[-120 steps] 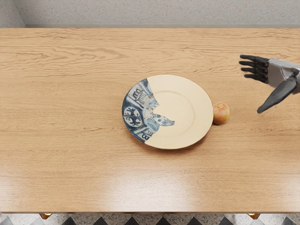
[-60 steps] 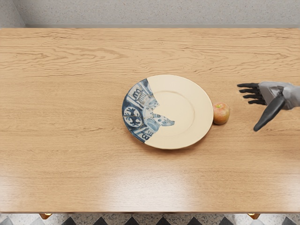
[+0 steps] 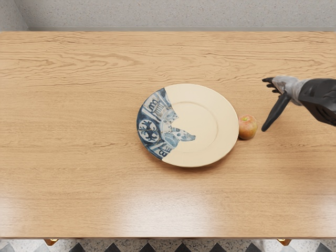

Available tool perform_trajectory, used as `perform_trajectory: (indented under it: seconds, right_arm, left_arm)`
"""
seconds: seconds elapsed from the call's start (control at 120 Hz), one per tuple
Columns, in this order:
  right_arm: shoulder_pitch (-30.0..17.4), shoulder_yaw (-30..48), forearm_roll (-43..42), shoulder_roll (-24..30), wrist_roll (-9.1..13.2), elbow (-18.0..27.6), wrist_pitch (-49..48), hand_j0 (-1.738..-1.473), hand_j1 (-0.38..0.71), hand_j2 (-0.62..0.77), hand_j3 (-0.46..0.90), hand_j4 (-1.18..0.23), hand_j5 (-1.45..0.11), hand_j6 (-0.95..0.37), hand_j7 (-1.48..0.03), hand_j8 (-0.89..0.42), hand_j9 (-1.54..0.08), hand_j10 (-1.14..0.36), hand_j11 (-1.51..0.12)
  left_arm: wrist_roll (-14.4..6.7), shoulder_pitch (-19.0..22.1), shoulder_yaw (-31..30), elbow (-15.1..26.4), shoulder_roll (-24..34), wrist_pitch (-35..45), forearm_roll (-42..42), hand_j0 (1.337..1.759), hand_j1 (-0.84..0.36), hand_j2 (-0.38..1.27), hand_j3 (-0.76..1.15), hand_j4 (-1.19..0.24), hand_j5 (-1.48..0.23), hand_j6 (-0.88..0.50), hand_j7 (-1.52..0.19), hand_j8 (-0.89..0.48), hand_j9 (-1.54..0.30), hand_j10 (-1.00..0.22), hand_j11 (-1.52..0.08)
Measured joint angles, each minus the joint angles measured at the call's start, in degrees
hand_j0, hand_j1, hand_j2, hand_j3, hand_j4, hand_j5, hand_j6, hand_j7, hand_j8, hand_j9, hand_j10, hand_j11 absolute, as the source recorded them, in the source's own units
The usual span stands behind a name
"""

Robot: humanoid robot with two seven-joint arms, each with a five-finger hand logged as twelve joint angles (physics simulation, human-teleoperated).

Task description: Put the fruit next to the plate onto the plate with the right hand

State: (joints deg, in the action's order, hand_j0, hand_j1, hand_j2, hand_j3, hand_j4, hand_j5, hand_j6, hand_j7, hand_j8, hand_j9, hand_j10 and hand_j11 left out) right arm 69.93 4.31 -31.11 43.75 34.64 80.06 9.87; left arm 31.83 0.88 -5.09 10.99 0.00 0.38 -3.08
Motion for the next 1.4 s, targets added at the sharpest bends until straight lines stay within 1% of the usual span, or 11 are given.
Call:
perform_trajectory:
  seconds: [0.133, 0.25, 0.383, 0.55, 0.733, 0.933, 0.992, 1.167, 1.4]
  right_arm:
    - [1.1, -2.4, -1.0, -3.6, 0.3, 0.6, 2.4, -1.658, -0.35, 0.00, 0.00, 0.00, 0.00, 0.00, 0.00, 0.00, 0.00, 0.00, 0.00]
    - [1.8, -4.8, -1.4, -6.2, 0.3, 0.8, 7.4, -1.658, -0.35, 0.00, 0.00, 0.00, 0.00, 0.00, 0.00, 0.00, 0.00, 0.00, 0.00]
    - [1.9, -6.6, -1.6, -7.3, 0.4, 0.8, 10.5, -1.658, -0.35, 0.00, 0.00, 0.00, 0.00, 0.00, 0.00, 0.00, 0.00, 0.00, 0.00]
    - [1.9, -9.8, -1.6, -8.7, 0.4, 0.4, 12.0, -1.658, -0.35, 0.00, 0.00, 0.00, 0.00, 0.00, 0.00, 0.00, 0.00, 0.00, 0.00]
    - [4.6, -14.2, -1.5, -12.1, 0.4, -0.4, 14.7, -1.658, -0.35, 0.00, 0.00, 0.00, 0.00, 0.00, 0.00, 0.00, 0.00, 0.00, 0.00]
    - [5.8, -18.4, -1.4, -13.2, 0.4, -0.9, 15.3, -1.658, -0.35, 0.00, 0.00, 0.00, 0.00, 0.00, 0.00, 0.00, 0.00, 0.00, 0.00]
    - [6.0, -19.3, -1.4, -13.5, 0.4, -1.2, 15.3, -1.658, -0.33, 0.00, 0.00, -0.02, -0.03, -0.02, -0.03, -0.02, -0.03, -0.02, -0.03]
    - [6.6, -21.2, -1.1, -17.2, 0.4, -4.2, 15.3, -1.658, -0.24, -0.02, 0.00, -0.09, -0.12, -0.09, -0.12, -0.09, -0.12, -0.09, -0.12]
    - [7.0, -21.9, -1.0, -18.1, 0.4, -5.0, 14.6, -1.658, -0.16, -0.03, 0.00, -0.16, -0.21, -0.16, -0.21, -0.16, -0.21, -0.16, -0.21]
  left_arm:
    - [0.0, 0.0, 0.0, 0.0, 0.0, 0.0, 0.0, 1.658, 0.34, 0.00, 0.00, -0.01, -0.01, -0.01, -0.01, -0.01, -0.01, -0.01, -0.01]
    - [0.0, 0.0, 0.0, 0.0, 0.0, 0.0, 0.0, 1.658, 0.34, 0.00, 0.00, -0.01, -0.01, -0.01, -0.01, -0.01, -0.01, -0.01, -0.01]
    - [0.0, 0.0, 0.0, 0.0, 0.0, 0.0, 0.0, 1.658, 0.34, 0.00, 0.00, -0.01, -0.01, -0.01, -0.01, -0.01, -0.01, -0.01, -0.01]
    - [0.0, 0.0, 0.0, 0.0, 0.0, 0.0, 0.0, 1.658, 0.34, 0.00, 0.00, -0.01, -0.01, -0.01, -0.01, -0.01, -0.01, -0.01, -0.01]
    - [0.0, 0.0, 0.0, 0.0, 0.0, 0.0, 0.0, 1.658, 0.34, 0.00, 0.00, -0.01, -0.01, -0.01, -0.01, -0.01, -0.01, -0.01, -0.01]
    - [0.0, 0.0, 0.0, 0.0, 0.0, 0.0, 0.0, 1.658, 0.34, 0.00, 0.00, -0.01, -0.01, -0.01, -0.01, -0.01, -0.01, -0.01, -0.01]
    - [0.0, 0.0, 0.0, 0.0, 0.0, 0.0, 0.0, 1.658, 0.34, 0.00, 0.00, -0.01, -0.01, -0.01, -0.01, -0.01, -0.01, -0.01, -0.01]
    - [0.0, 0.0, 0.0, 0.0, 0.0, 0.0, 0.0, 1.658, 0.34, 0.00, 0.00, -0.01, -0.01, -0.01, -0.01, -0.01, -0.01, -0.01, -0.01]
    - [0.0, 0.0, 0.0, 0.0, 0.0, 0.0, 0.0, 1.658, 0.34, 0.00, 0.00, -0.01, -0.01, -0.01, -0.01, -0.01, -0.01, -0.01, -0.01]
